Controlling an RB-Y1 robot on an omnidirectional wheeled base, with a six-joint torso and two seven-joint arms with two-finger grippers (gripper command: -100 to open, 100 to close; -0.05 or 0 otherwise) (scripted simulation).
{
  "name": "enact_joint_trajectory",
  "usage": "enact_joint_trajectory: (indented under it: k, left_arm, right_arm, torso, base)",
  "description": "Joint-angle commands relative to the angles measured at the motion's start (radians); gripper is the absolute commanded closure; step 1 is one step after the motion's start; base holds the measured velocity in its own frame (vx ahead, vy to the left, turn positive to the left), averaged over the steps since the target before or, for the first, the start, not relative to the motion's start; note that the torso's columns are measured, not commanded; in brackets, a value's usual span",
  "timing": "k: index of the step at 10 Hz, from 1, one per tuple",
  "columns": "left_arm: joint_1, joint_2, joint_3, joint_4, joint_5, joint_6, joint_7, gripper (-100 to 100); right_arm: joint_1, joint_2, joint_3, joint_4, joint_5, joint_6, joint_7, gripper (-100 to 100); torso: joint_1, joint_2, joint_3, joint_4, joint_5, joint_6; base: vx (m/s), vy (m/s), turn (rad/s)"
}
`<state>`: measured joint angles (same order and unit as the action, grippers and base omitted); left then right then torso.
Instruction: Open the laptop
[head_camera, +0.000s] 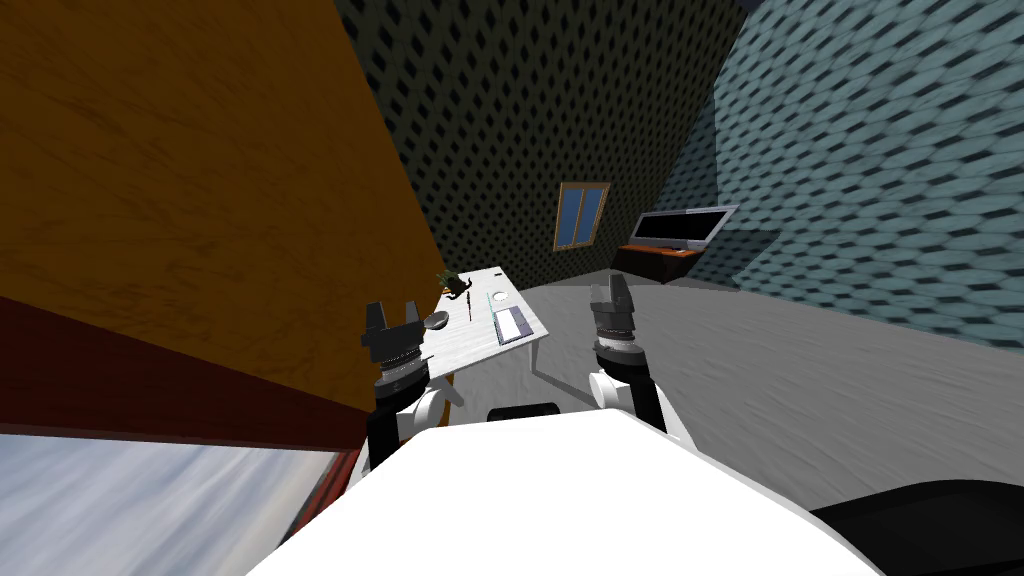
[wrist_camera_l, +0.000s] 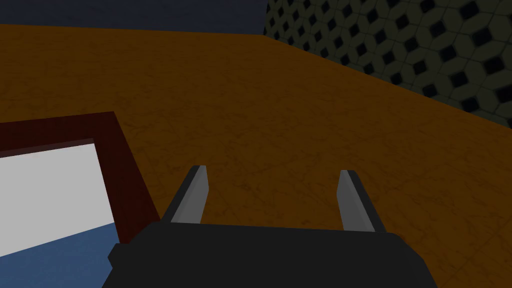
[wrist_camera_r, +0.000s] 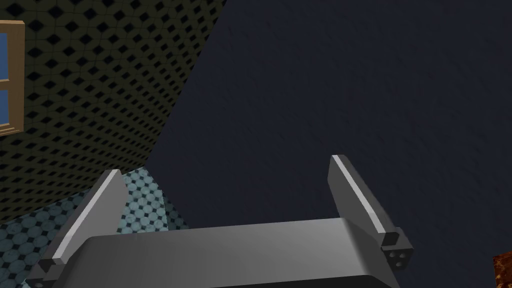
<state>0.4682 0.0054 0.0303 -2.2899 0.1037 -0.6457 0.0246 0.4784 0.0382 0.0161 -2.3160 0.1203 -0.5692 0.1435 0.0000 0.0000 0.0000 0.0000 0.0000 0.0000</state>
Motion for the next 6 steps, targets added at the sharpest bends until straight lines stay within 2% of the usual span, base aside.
enact_joint_trajectory:
  k: [1,6]
  left_arm:
    - [0.000,0.000,0.000,0.000,0.000,0.000,0.000,0]
    - [0.000,0.000,0.000,0.000,0.000,0.000,0.000,0]
  right_arm:
    - [0.000,0.000,0.000,0.000,0.000,0.000,0.000,0]
    - [0.000,0.000,0.000,0.000,0.000,0.000,0.000,0]
  torso:
    - [0.000,0.040,-0.082,0.041,0.000,0.000]
    - [0.000,0.396,-0.792,0.396,0.000,0.000]
  base:
    - [0.000,0.000,0.000]
    - [0.000,0.000,0.000]
